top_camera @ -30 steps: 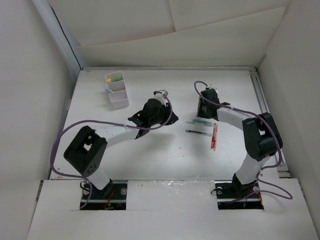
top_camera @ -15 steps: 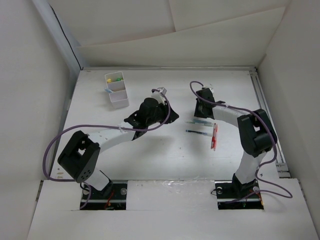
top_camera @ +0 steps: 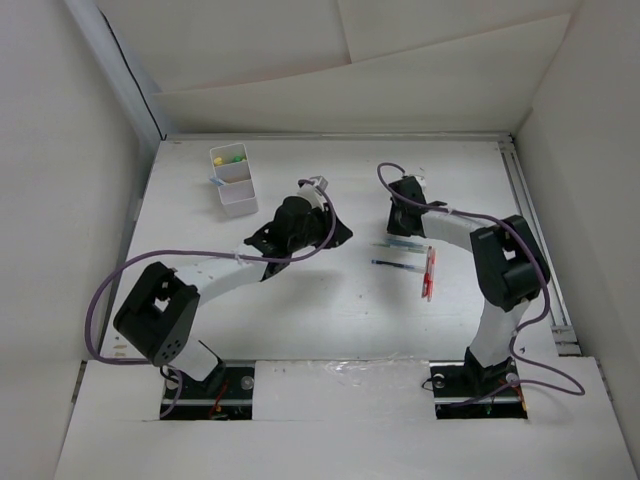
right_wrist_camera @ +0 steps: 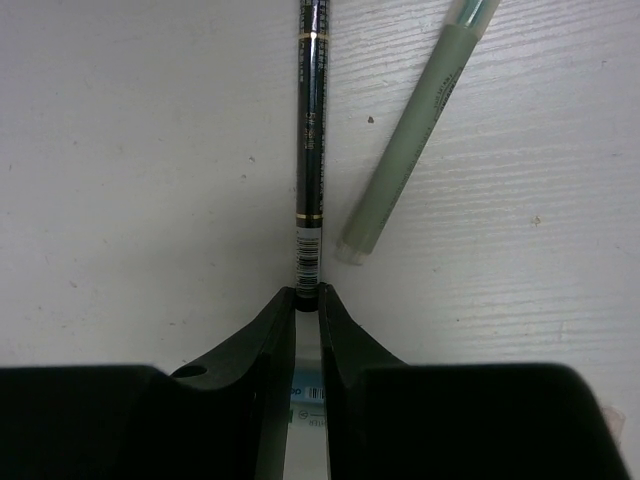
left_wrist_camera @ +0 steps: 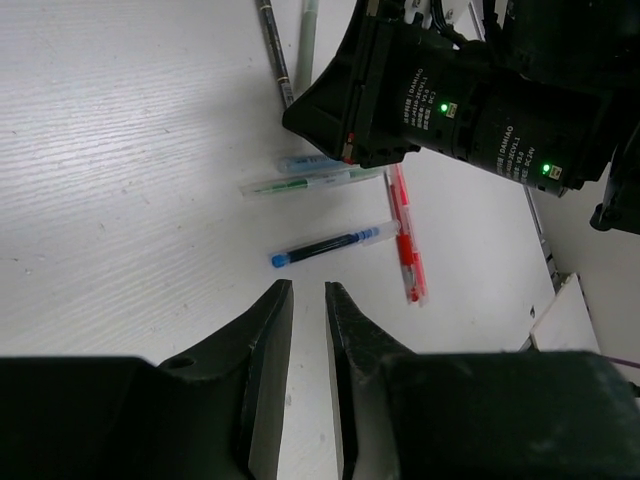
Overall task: Sort the stationery into containers
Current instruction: Pick up the pen from the center of the board.
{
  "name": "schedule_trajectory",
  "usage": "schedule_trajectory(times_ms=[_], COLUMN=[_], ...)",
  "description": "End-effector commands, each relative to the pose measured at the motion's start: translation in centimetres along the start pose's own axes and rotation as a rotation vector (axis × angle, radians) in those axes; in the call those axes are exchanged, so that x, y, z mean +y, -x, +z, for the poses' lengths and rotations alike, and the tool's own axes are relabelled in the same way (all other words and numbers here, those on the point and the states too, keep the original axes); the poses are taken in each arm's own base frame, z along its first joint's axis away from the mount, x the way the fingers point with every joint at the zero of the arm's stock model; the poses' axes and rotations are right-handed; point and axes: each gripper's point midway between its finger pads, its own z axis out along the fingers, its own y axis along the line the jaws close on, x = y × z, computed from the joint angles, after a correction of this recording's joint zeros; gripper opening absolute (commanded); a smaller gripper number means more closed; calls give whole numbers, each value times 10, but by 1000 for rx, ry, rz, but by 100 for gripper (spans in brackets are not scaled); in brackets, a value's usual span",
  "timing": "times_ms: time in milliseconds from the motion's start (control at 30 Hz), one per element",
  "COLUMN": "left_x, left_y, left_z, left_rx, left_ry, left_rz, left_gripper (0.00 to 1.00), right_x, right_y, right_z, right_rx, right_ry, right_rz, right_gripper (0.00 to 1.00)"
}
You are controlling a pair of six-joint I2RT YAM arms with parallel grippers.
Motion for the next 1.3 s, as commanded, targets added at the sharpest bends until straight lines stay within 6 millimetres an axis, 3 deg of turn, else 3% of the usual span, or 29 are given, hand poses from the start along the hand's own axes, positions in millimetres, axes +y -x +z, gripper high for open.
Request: schedule_trajectory(times_ms=[0,33,133,200,433,567,700,767,900,1067,1200,1267], left_x=[-20,-19,-15,-16,-24,-24,-17,-13,-20,-13,-13,-1], left_y=[19,20,24,23,34,42,47,52,64,59,59,53], left_z=[-13,-13,-13,-13,-20,-27,-28,-29,-27,-15,-4,2], left_rx=[-61,-66,-79,-73,-97,-126,-139,-135,-139,-114,-98,-86], left_ry=[-69,-62,-47,-54,-61,-42,-3,-12,-26,-6,-7,34], left_rz=[20,19,16,16,29,28,-5,-39,-49,-69,-82,-103], left_gripper=[18,18,19,21,23,24,29,31,37,39,39,39], right_x=[11,10,6,9,31,47,60,65,78,100,103,105], right_y=[10,7,3,9,55,59,40,16,-1,-24,-33,-41], right_z=[1,3,6,-2,-59,-86,-106,-111,-142,-173,-180,-180], right_rx=[-32,-24,-31,-58,-222,-257,-260,-223,-236,-230,-228,-211], right_ry=[6,2,-15,-7,101,181,269,322,431,567,588,601], right_rz=[20,17,26,26,-31,-75,-121,-151,-211,-275,-291,-303], right_gripper=[19,19,3,0,0,0,0,0,0,0,0,0])
